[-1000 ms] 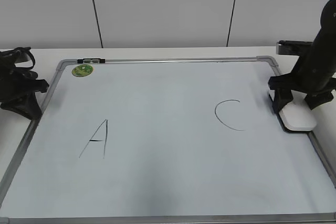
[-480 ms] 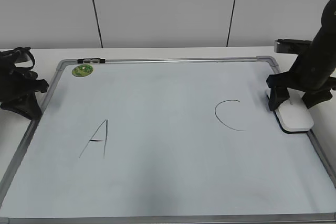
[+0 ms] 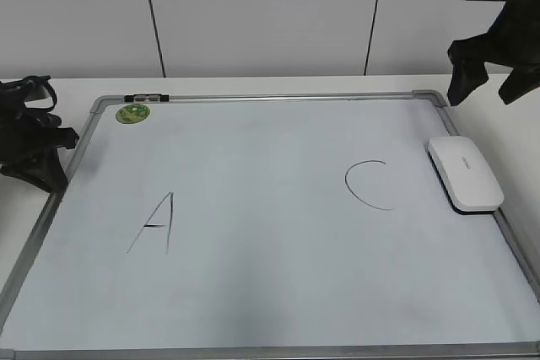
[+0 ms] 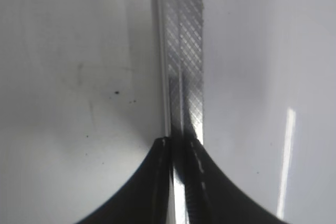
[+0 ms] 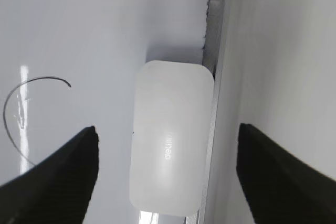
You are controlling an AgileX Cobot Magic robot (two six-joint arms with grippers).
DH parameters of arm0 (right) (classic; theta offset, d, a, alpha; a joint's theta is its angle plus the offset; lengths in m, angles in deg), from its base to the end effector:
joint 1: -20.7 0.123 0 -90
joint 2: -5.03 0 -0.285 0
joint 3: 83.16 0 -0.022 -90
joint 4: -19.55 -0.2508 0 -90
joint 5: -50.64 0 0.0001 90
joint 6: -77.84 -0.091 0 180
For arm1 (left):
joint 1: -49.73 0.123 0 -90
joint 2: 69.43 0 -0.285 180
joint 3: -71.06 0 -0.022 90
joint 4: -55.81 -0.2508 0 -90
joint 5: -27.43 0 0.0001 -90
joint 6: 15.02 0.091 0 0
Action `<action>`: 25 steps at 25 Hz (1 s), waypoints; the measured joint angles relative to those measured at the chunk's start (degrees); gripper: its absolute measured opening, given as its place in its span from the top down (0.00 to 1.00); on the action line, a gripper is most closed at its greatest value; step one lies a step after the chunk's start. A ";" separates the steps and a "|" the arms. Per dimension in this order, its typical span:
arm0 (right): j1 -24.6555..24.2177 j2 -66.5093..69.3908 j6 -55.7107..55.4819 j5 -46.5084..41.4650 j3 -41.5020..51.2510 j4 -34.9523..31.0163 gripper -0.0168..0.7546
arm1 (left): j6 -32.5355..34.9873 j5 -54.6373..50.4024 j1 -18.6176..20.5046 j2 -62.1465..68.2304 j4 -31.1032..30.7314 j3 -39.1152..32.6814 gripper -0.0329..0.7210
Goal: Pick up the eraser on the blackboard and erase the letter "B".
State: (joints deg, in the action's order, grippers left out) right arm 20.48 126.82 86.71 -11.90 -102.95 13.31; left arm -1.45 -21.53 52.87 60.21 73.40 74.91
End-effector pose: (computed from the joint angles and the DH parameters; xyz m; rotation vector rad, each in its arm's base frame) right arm 0.4243 0.0072 0.2474 -0.1628 2.8578 0.1169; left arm 0.4088 0.0016 0.1256 -0.0148 2.9981 -0.3384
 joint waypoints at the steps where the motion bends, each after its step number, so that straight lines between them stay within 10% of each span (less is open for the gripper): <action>1: 0.00 -0.74 0.00 -0.25 -0.23 0.11 0.19 | 0.00 -0.43 0.00 0.12 -0.12 0.53 0.87; 11: 0.00 -3.59 0.00 -4.89 -0.44 0.22 0.21 | 0.00 -13.64 0.00 1.75 -1.02 15.68 0.48; 25: 0.00 -17.87 0.00 -8.25 0.21 -1.12 0.21 | -4.27 -21.49 0.00 -17.94 -5.80 23.16 0.44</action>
State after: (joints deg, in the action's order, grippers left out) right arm 20.48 108.95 86.71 -20.15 -102.74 12.20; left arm -5.72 -43.02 52.87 42.27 67.60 98.07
